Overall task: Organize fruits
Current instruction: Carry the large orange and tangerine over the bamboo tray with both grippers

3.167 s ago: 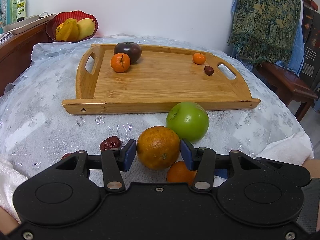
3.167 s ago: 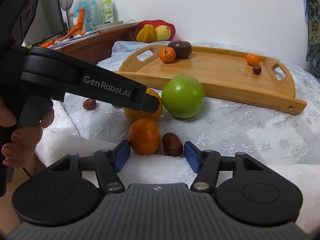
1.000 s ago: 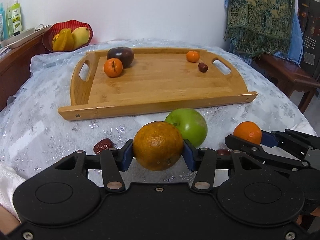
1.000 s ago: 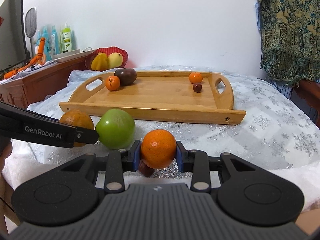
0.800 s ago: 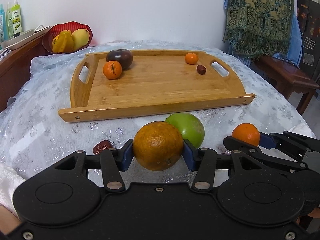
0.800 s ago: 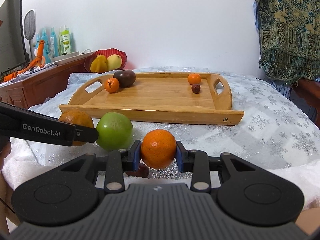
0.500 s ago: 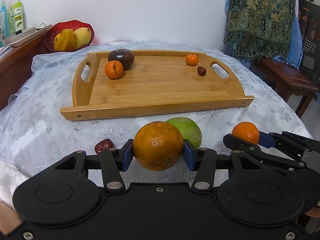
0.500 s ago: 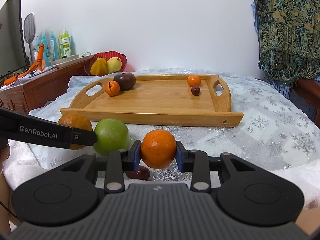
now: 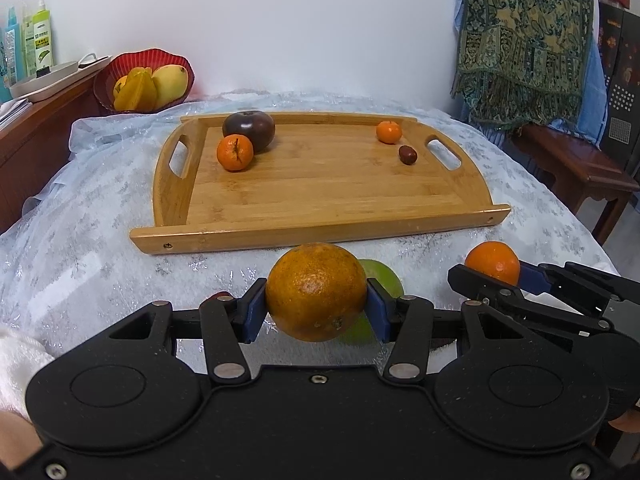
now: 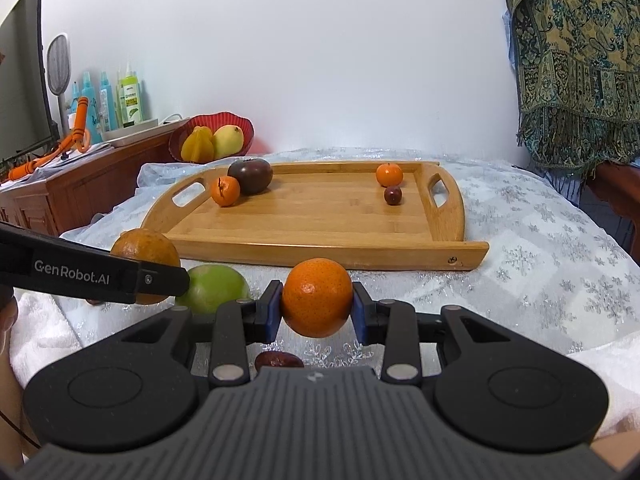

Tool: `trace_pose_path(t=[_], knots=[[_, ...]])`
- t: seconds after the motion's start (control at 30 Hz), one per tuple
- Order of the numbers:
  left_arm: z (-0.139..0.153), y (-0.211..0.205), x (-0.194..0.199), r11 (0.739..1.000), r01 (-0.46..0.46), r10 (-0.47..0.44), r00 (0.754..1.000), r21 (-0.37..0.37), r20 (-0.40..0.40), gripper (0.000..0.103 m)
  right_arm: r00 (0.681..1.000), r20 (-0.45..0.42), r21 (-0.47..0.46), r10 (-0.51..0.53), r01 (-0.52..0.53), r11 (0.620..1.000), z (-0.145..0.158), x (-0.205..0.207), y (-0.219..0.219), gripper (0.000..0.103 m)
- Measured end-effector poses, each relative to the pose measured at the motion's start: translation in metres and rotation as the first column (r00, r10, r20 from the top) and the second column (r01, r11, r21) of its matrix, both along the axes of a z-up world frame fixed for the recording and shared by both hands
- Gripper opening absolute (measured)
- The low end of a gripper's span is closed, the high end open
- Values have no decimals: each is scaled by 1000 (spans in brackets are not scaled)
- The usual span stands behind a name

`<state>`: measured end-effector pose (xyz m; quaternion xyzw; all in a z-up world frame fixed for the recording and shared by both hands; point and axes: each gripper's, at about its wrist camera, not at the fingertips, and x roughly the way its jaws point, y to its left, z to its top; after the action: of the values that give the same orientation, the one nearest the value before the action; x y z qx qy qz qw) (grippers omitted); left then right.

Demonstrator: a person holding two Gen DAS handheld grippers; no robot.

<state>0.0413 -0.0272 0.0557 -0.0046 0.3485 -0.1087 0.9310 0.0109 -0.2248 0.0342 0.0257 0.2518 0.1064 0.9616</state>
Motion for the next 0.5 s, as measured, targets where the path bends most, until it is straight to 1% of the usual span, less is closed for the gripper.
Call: trace_pose_path(t=[0.5], knots=[[0, 9, 13, 1000, -22, 22, 1000, -10, 8, 49, 1000, -11, 12, -6, 6, 1000, -1, 9, 0, 40]])
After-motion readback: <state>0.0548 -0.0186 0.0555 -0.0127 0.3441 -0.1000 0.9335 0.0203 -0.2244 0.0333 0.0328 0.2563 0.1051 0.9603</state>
